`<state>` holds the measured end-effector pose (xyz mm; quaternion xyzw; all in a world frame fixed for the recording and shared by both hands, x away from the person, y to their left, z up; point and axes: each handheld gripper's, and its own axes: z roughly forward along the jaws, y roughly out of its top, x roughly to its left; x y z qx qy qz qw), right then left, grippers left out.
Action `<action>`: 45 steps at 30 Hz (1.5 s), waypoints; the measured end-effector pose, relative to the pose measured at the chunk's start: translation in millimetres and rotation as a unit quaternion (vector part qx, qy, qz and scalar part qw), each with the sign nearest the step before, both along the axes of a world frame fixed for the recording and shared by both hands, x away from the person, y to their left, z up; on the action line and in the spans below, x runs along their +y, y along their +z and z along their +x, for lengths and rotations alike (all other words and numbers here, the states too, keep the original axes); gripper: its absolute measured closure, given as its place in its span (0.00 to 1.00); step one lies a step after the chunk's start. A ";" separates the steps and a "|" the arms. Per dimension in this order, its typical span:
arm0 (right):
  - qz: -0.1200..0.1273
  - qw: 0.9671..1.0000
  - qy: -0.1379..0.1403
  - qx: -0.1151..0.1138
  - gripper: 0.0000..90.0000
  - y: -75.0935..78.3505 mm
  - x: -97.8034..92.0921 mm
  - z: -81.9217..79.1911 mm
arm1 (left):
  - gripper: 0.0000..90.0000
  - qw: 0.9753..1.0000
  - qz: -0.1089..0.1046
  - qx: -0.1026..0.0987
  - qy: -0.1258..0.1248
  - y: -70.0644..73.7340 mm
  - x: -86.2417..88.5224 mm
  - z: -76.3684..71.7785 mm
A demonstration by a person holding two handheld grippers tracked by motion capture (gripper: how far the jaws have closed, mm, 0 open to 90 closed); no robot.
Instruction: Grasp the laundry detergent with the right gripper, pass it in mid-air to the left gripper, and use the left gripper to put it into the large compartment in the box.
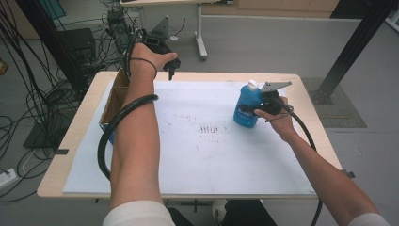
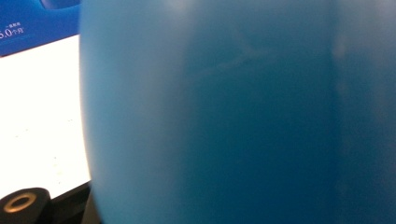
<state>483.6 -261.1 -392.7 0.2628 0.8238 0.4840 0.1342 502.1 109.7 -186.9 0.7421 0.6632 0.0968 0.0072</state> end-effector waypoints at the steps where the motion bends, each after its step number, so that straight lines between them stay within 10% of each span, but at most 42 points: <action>1: 0.000 1.000 0.000 0.000 0.50 0.1 -0.1 0.0 | 0.08 1.000 0.000 0.000 0.000 -0.1 0.4 -0.1; 45: 0.001 1.000 -0.003 0.002 0.50 0.1 0.0 0.2 | 0.07 1.000 0.007 0.006 -0.001 0.5 3.6 -1.8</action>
